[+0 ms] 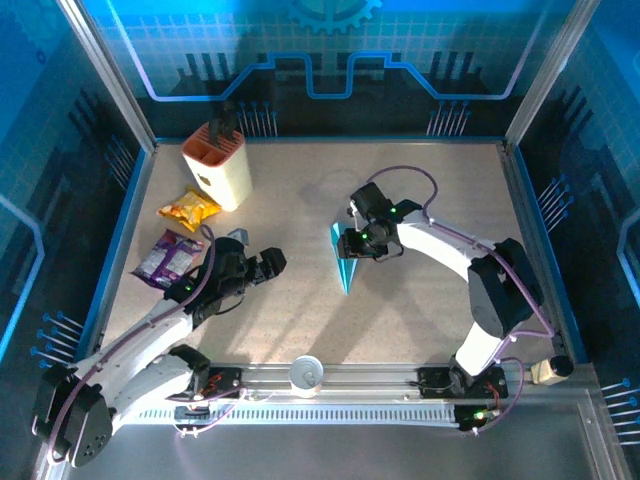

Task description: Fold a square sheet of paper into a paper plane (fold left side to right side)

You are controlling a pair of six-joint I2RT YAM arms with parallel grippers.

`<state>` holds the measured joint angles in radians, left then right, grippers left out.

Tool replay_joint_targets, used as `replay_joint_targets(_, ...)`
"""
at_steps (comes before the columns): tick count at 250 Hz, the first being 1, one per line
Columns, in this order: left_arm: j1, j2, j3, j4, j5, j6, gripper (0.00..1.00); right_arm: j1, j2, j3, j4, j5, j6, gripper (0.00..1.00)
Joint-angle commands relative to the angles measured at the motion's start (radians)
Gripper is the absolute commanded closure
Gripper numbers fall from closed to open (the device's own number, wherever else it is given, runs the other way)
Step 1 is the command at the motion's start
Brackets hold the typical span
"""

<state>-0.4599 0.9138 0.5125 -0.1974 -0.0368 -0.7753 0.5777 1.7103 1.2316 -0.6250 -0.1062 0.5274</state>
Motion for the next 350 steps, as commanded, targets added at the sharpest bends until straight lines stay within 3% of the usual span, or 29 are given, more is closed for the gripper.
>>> replay_joint_targets(1, 0.010, -0.023, -0.019, 0.009, 0.008, 0.011, 0.09, 0.017, 0.045, 0.037, -0.070, 0.039, -0.015, 0.54)
replay_joint_targets(139, 0.011, -0.044, -0.026, -0.011, -0.004, 0.011, 0.09, 0.045, 0.166, 0.107, -0.068, 0.027, -0.027, 0.55)
replay_joint_targets(350, 0.013, -0.049, -0.031, -0.014, -0.008, 0.010, 0.09, 0.080, 0.292, 0.163, -0.110, 0.153, -0.019, 0.76)
